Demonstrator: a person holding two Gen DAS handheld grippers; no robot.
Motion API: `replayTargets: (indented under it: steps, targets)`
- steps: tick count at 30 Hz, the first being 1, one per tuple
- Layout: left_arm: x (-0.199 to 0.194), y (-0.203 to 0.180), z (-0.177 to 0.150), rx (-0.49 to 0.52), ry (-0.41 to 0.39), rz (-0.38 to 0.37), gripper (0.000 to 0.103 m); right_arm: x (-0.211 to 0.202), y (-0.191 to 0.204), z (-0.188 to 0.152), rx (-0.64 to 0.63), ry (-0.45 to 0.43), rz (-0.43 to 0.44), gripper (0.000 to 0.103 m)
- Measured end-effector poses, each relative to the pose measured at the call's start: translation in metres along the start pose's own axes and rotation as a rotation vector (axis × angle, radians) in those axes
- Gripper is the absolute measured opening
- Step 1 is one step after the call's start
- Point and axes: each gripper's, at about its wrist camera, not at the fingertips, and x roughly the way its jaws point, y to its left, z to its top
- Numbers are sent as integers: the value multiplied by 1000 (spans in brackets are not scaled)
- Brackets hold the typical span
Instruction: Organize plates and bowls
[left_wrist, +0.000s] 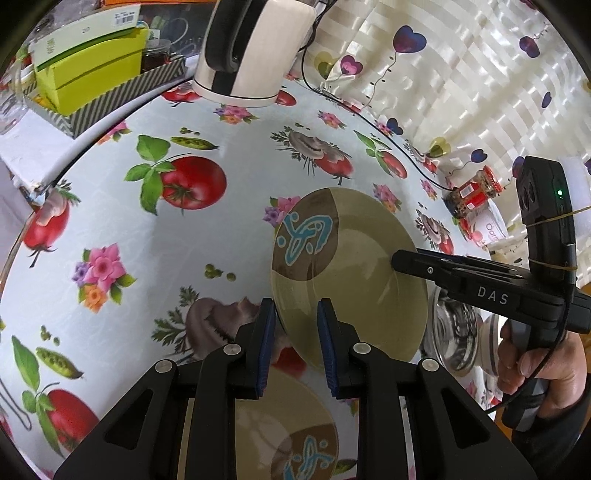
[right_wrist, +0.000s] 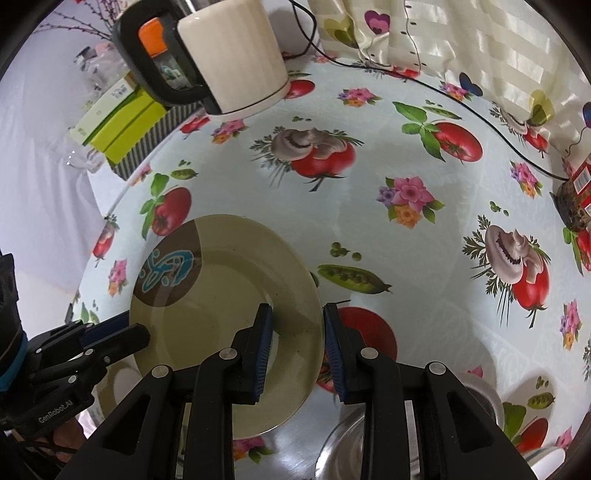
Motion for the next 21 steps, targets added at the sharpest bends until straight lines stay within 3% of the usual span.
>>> replayTargets:
  steps: [21]
  targets:
    - [-40,37,-48,-41,-8,38,24,0,61,-42,-39,29,23,27]
